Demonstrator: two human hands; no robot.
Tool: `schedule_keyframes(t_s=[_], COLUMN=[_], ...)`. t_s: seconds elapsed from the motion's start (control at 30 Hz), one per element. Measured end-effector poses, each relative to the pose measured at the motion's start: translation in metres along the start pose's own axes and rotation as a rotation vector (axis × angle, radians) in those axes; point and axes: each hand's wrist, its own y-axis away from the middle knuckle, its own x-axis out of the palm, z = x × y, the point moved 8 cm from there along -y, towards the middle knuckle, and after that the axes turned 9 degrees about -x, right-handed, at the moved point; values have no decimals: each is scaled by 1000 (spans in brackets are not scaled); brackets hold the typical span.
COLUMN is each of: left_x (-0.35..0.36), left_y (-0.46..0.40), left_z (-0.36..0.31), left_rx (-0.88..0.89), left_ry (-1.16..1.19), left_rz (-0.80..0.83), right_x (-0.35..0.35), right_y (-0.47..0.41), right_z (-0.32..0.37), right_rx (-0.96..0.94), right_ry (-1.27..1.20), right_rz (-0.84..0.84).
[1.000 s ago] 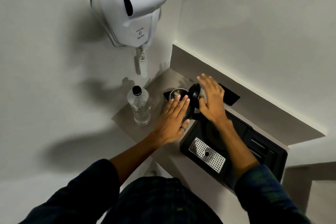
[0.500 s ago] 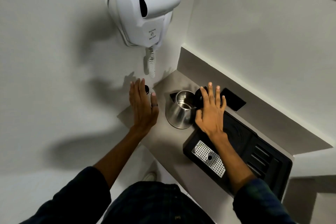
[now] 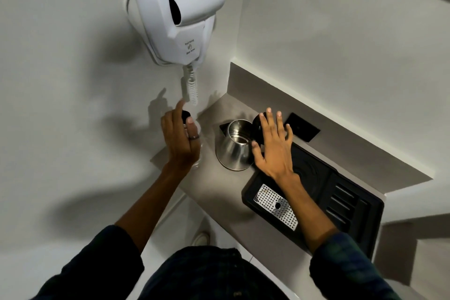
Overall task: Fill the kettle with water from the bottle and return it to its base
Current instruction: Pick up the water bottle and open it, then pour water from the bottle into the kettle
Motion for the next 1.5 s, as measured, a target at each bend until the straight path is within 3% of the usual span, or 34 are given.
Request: schedule_keyframes(t_s=[0.13, 0.27, 0.37, 0.5, 0.63, 0.83, 0.9, 1.0, 1.23, 1.5], left_x=[44, 85, 90, 94, 87, 3, -12, 10, 37, 54], left_y=[60, 144, 163, 167, 157, 140, 120, 82, 42, 10], left_z=[-15, 43, 75, 86, 84, 89, 94, 87, 82, 56], left_rx=[21, -273, -422, -482, -515, -670, -734, -753, -809, -428], left_ry=[7, -373, -649, -735, -679, -236, -153, 4, 8, -280], left_rz=[462, 989, 1170, 1271, 1136, 348, 190, 257, 302, 637], right_x=[1, -1, -3, -4, -4, -3, -1, 2, 3, 1], right_y=[0, 0, -1, 2, 1, 1, 1, 2, 4, 1], right_z=[0, 0, 0, 1, 0, -2, -3, -2, -3, -4], right_rx=[-20, -23, -26, -20, -21, -32, -22, -14, -19, -36], right_ry=[89, 129, 126, 119, 135, 115, 112, 97, 113, 128], right_rz=[-2, 10, 23, 30, 38, 6, -3, -7, 20, 30])
